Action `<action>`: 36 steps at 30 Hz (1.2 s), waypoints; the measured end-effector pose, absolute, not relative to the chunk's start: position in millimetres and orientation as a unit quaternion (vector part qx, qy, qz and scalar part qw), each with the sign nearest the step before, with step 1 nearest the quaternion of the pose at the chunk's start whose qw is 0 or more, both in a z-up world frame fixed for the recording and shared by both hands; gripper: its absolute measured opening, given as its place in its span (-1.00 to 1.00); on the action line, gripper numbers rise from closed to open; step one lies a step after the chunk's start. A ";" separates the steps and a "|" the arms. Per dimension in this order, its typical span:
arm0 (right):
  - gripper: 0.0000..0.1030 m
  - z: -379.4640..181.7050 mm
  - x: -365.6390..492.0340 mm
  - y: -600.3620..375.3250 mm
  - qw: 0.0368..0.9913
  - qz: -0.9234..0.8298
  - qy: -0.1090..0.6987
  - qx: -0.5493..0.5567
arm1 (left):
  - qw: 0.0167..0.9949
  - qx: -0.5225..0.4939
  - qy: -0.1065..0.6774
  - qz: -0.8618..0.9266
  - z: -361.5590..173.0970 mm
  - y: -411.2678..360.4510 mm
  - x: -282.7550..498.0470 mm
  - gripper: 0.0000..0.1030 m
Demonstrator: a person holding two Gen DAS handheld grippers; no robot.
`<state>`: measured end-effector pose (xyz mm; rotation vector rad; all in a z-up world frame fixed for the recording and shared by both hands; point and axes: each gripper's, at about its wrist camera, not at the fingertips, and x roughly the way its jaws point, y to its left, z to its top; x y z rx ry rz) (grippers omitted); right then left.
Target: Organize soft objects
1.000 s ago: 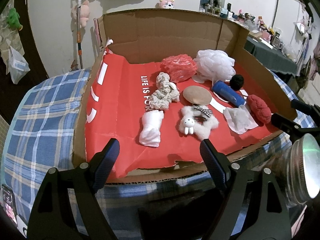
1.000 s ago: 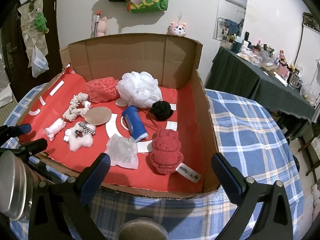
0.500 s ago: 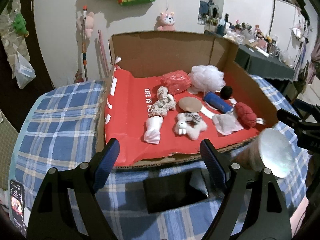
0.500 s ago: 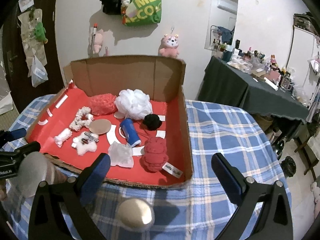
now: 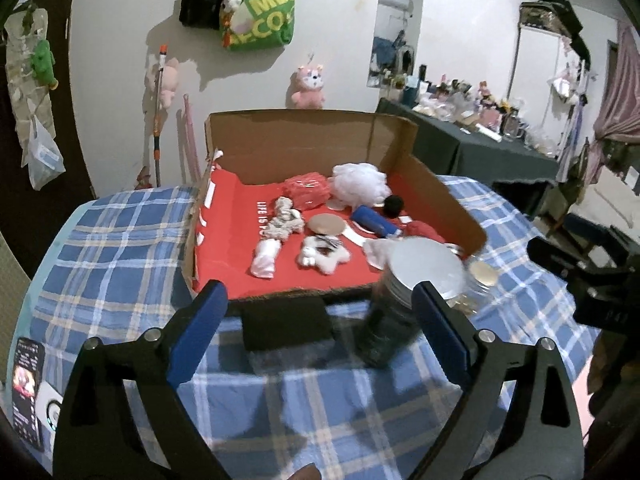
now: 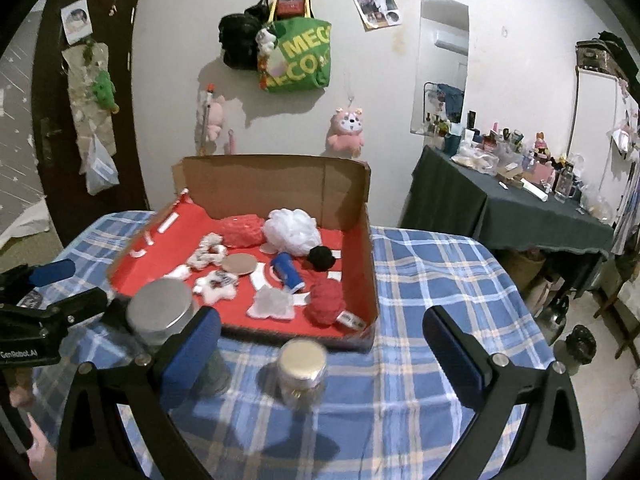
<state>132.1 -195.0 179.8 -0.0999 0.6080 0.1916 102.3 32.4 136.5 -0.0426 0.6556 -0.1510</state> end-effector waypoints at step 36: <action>1.00 39.1 118.8 -197.5 0.892 0.081 0.445 -0.021 | 0.897 -0.006 0.442 -0.011 12.7 -0.6 109.0 1.00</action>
